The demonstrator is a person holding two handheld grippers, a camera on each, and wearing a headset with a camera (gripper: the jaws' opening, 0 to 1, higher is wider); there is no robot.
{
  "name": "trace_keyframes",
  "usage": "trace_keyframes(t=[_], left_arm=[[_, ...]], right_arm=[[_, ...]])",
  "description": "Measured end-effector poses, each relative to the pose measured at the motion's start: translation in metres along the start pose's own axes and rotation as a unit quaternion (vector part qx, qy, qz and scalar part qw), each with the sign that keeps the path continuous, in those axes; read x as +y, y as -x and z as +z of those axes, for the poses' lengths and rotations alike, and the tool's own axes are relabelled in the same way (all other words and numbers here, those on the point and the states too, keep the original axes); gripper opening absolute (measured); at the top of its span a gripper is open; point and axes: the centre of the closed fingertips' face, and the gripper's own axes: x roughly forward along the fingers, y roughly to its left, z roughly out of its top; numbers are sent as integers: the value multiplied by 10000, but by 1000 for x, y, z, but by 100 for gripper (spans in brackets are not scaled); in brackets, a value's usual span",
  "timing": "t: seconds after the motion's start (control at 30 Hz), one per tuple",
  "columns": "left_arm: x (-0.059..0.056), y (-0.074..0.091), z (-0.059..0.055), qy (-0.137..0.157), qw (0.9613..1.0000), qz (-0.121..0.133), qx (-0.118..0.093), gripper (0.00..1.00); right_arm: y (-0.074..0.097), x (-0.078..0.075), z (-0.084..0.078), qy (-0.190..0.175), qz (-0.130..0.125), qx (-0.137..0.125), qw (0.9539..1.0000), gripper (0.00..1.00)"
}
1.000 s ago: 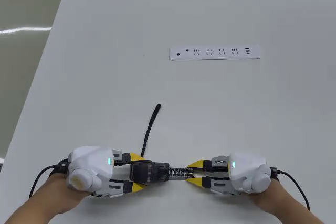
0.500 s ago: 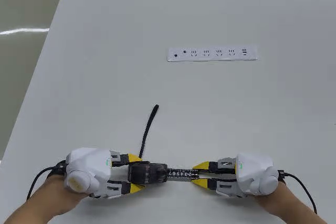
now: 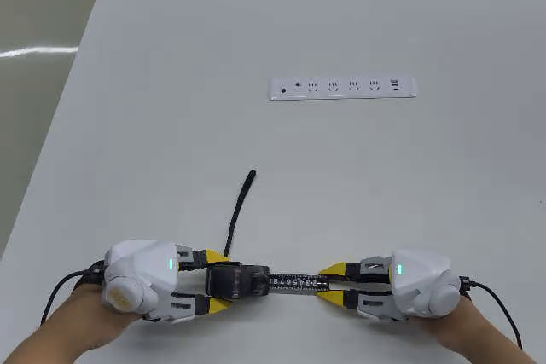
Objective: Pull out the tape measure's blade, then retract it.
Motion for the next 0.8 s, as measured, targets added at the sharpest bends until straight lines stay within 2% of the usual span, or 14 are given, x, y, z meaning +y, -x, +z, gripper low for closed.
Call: trace_keyframes(t=[0.53, 0.8], left_arm=[[0, -1, 2, 26, 10000, 5, 4, 31], [-1, 0, 2, 35, 10000, 1, 18, 31]], right_arm=[[25, 1, -12, -87, -105, -9, 9999, 12], [32, 0, -14, -78, -128, 6, 9999, 12]])
